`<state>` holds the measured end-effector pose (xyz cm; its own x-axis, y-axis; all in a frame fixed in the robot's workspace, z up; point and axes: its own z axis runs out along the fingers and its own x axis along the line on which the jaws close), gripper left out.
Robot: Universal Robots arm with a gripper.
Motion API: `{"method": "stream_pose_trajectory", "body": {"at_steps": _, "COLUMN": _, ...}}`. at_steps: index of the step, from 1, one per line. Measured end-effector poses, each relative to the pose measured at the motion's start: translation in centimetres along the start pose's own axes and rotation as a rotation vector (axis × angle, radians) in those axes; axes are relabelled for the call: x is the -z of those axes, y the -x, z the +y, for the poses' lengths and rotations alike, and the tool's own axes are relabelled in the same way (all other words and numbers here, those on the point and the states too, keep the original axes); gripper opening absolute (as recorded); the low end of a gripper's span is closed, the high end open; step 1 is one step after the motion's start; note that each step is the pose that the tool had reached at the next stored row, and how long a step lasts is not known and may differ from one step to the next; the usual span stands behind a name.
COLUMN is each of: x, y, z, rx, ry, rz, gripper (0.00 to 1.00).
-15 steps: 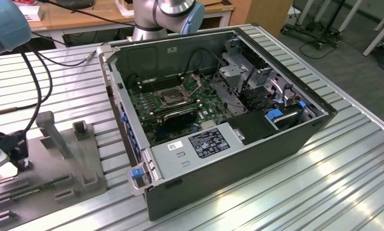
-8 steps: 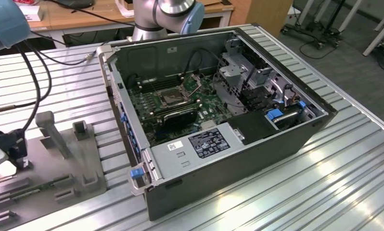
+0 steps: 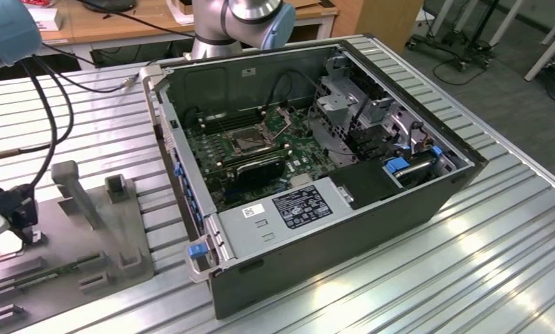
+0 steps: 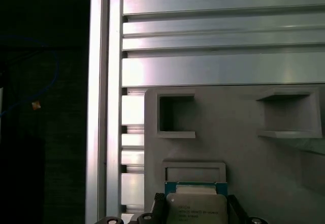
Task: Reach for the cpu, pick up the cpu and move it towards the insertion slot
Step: 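Pick up the cpu and move it towards the insertion slot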
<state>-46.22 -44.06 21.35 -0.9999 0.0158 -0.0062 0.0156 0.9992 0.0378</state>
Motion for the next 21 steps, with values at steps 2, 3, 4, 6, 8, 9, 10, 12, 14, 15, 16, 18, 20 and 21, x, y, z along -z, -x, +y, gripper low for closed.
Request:
{"method": "stream_pose_trajectory", "body": {"at_steps": 2, "x": 0.11, "y": 0.00, "z": 0.00, "rx": 0.000, "ry": 0.0011, "rz": 0.0002, "gripper": 0.55}}
{"method": "stream_pose_trajectory", "body": {"at_steps": 3, "x": 0.15, "y": 0.00, "z": 0.00, "rx": 0.000, "ry": 0.0016, "rz": 0.0000, "gripper": 0.55}}
{"method": "stream_pose_trajectory", "body": {"at_steps": 4, "x": 0.20, "y": 0.00, "z": 0.00, "rx": 0.000, "ry": 0.0020, "rz": 0.0000, "gripper": 0.55}}
{"method": "stream_pose_trajectory", "body": {"at_steps": 6, "x": 0.29, "y": 0.00, "z": 0.01, "rx": 0.000, "ry": 0.0024, "rz": 0.0001, "gripper": 0.55}}
{"method": "stream_pose_trajectory", "body": {"at_steps": 8, "x": 0.35, "y": 0.00, "z": 0.01, "rx": 0.000, "ry": 0.0028, "rz": 0.0000, "gripper": 0.55}}
{"method": "stream_pose_trajectory", "body": {"at_steps": 9, "x": 0.39, "y": 0.00, "z": 0.01, "rx": 0.000, "ry": 0.0029, "rz": 0.0001, "gripper": 0.55}}
{"method": "stream_pose_trajectory", "body": {"at_steps": 10, "x": 0.42, "y": 0.00, "z": 0.01, "rx": 0.000, "ry": 0.0030, "rz": 0.0000, "gripper": 0.55}}
{"method": "stream_pose_trajectory", "body": {"at_steps": 12, "x": 0.49, "y": 0.00, "z": 0.01, "rx": 0.000, "ry": 0.0033, "rz": 0.0000, "gripper": 0.55}}
{"method": "stream_pose_trajectory", "body": {"at_steps": 14, "x": 0.55, "y": 0.01, "z": 0.02, "rx": 0.000, "ry": 0.0035, "rz": 0.0000, "gripper": 0.55}}
{"method": "stream_pose_trajectory", "body": {"at_steps": 15, "x": 0.58, "y": 0.01, "z": 0.02, "rx": 0.000, "ry": 0.0035, "rz": 0.0001, "gripper": 0.55}}
{"method": "stream_pose_trajectory", "body": {"at_steps": 16, "x": 0.61, "y": 0.01, "z": 0.02, "rx": 0.000, "ry": 0.0037, "rz": 0.0001, "gripper": 0.55}}
{"method": "stream_pose_trajectory", "body": {"at_steps": 18, "x": 0.66, "y": 0.01, "z": 0.02, "rx": 0.000, "ry": 0.0038, "rz": 0.0001, "gripper": 0.55}}
{"method": "stream_pose_trajectory", "body": {"at_steps": 20, "x": 0.72, "y": 0.01, "z": 0.02, "rx": 0.000, "ry": 0.0039, "rz": 0.0001, "gripper": 0.55}}
{"method": "stream_pose_trajectory", "body": {"at_steps": 21, "x": 0.76, "y": 0.01, "z": 0.02, "rx": 0.000, "ry": 0.0039, "rz": 0.0002, "gripper": 0.55}}
